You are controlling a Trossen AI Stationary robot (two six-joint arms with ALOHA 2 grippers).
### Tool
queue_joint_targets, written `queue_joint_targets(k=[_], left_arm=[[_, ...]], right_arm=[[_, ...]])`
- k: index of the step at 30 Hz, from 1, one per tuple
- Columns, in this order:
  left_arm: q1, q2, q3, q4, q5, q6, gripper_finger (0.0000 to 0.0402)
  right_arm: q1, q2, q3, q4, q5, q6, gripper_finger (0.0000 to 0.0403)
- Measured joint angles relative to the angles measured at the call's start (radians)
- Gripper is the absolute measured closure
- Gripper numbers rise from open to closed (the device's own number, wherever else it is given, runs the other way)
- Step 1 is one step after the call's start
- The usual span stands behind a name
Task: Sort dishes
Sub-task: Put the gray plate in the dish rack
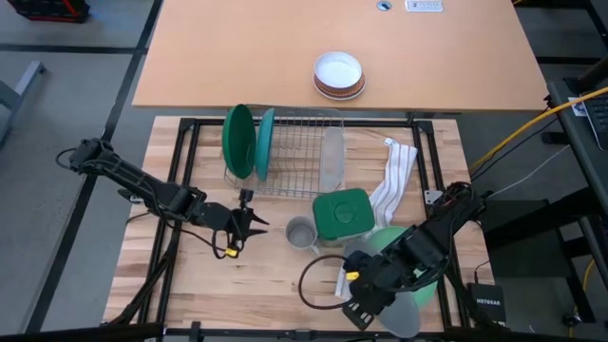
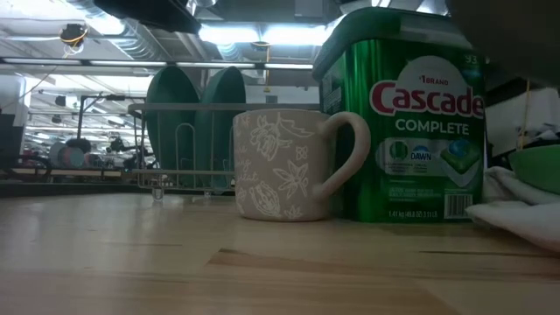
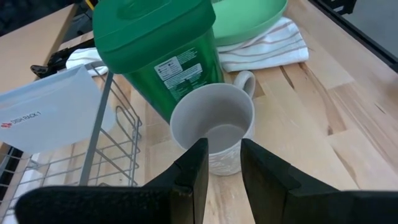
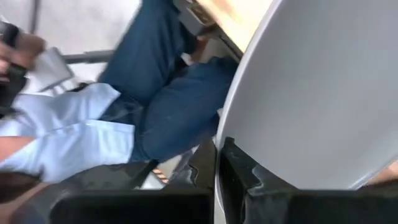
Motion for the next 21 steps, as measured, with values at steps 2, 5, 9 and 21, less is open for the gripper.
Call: queue_joint_targets(k=[2, 5, 9, 21], left_arm=[[-0.004, 0.000, 0.000, 0.000, 0.000, -0.002, 0.0318], [-0.013, 0.000, 0.000, 0.001, 0.000, -0.003, 0.0318], [-0.027, 0.000, 0.000, 0.003, 0.001, -0.019, 0.0318], [-0.108, 0.000, 0.000, 0.001, 0.000, -0.036, 0.0318]], right_arm=[[0.000, 0.000, 0.010, 0.029, 0.019, 0.000, 0.0398], [-0.005, -0.005, 0.010, 0.095, 0.047, -0.008, 0.0398], [-0.025, -0.005, 0.010, 0.175, 0.072, -0.075, 0.0398], [-0.137, -0.005, 0.010, 0.314, 0.032, -0.365, 0.0398]])
